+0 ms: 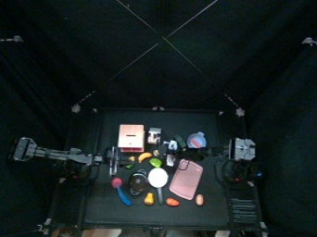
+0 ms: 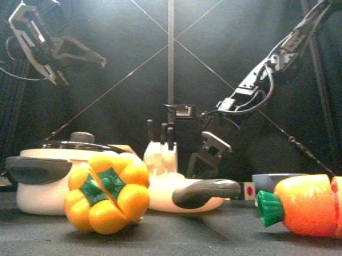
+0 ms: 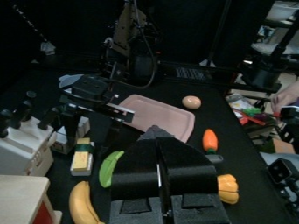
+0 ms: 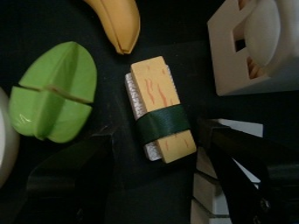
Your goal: Grab egg sushi
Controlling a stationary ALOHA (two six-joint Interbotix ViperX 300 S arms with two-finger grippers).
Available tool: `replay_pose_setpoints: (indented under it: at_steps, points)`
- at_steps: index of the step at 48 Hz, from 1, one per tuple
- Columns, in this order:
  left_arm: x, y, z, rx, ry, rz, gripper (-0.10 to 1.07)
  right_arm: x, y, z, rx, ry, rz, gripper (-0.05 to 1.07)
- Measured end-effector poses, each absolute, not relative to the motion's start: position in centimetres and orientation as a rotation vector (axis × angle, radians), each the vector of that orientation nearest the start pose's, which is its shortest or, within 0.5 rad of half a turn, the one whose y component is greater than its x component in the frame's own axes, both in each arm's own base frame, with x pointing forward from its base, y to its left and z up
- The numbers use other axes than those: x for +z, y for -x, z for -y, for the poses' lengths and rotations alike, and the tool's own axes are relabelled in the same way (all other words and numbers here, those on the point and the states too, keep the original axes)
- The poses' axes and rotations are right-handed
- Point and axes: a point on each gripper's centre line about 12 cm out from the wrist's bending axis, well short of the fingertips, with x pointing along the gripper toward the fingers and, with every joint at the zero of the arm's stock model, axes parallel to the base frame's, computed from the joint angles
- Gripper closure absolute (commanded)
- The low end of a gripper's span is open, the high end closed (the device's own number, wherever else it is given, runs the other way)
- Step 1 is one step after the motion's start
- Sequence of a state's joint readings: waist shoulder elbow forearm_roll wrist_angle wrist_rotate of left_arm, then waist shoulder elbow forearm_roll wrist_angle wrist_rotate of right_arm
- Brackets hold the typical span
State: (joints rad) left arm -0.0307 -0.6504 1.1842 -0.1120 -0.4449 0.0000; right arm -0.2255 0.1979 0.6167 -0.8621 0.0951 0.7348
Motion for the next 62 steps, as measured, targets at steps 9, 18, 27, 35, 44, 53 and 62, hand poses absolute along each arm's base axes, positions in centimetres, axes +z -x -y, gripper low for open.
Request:
replay_pose_setpoints:
  at_steps: [9,18,27,35,44,53,62]
  points:
    - [23.8,-24.2,0.2,0.022,0.098,-0.092,1.02,9.4,-38.5,9.7,-0.220,0.049,-0.912,0.07]
    - [23.8,-24.1,0.1,0.024,0.097,-0.092,1.02,9.2,-38.5,9.6,-0.221,0.043,-0.914,0.23]
    - [23.8,-24.1,0.1,0.024,0.099,-0.092,1.02,9.3,-38.6,9.6,-0.220,0.045,-0.914,0.32]
    - [23.8,-24.1,0.1,0.024,0.099,-0.092,1.02,9.4,-38.4,9.2,-0.240,0.043,-0.933,0.32]
    - [23.8,-24.1,0.2,0.022,0.099,-0.092,1.02,10.9,-38.4,7.8,-0.232,0.059,-0.917,0.32]
    - [23.8,-24.1,0.2,0.022,0.099,-0.092,1.02,12.4,-38.3,6.7,-0.214,0.067,-0.883,0.32]
    - [23.8,-24.1,0.1,0.024,0.098,-0.090,1.02,12.2,-38.2,6.5,-0.210,0.066,-0.888,0.32]
